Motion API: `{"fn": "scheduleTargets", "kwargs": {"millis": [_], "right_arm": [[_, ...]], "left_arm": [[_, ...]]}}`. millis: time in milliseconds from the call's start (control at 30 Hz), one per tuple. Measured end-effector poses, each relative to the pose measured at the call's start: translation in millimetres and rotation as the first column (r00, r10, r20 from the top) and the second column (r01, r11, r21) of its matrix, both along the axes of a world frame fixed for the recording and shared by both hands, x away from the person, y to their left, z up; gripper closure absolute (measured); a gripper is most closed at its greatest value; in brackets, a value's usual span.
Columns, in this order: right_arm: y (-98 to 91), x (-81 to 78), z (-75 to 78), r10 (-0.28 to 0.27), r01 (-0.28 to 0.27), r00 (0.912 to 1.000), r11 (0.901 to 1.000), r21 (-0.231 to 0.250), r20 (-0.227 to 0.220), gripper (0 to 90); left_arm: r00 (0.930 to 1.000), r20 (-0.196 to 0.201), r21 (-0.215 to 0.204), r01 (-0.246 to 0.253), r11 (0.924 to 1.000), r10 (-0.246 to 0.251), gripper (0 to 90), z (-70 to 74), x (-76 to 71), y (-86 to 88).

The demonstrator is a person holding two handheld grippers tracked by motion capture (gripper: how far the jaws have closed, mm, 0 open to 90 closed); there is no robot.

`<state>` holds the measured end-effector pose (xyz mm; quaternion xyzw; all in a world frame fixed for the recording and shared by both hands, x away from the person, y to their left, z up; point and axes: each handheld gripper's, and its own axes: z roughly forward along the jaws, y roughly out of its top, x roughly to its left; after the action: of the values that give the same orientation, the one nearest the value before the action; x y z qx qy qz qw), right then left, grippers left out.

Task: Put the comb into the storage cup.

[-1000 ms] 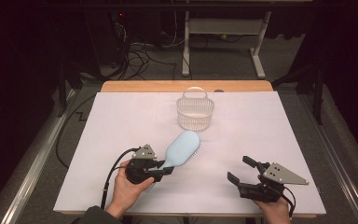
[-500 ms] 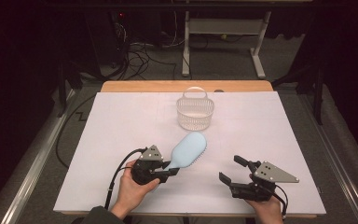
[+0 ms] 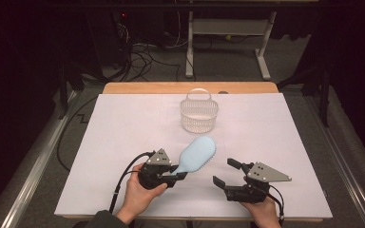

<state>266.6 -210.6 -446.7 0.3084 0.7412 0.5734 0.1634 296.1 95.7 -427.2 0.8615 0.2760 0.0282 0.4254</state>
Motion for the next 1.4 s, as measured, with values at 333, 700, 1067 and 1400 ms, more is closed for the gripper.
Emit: {"fn": "scheduleTargets", "kwargs": {"millis": [333, 700, 1067, 1400], "right_arm": [[11.8, 6.5, -1.9, 0.018, -0.017, 0.9987, 0.9997, 0.017, -0.048, 18.9], [22.0, 12.3, -3.2, 0.033, -0.031, 0.9956, 0.9992, 0.026, -0.088, 18.7], [28.9, 15.9, -3.2, 0.065, -0.057, 0.9909, 0.9961, 0.067, -0.118, 18.1], [34.5, 18.0, -3.7, 0.079, -0.068, 0.9863, 0.9946, 0.078, -0.145, 17.6]], "left_arm": [[0.9994, 0.024, 0.005, 0.024, 0.9997, -0.024, 69.4, 2.4, -3.9, -8.0], [0.9991, 0.023, 0.005, 0.035, 0.9994, -0.035, 69.4, 1.8, -5.8, -14.2], [0.9982, 0.028, 0.009, 0.052, 0.9986, -0.053, 69.4, 0.8, -8.3, -20.8], [0.9966, 0.029, 0.017, 0.076, 0.9970, -0.077, 69.4, -0.5, -12.1, -28.9]]}}
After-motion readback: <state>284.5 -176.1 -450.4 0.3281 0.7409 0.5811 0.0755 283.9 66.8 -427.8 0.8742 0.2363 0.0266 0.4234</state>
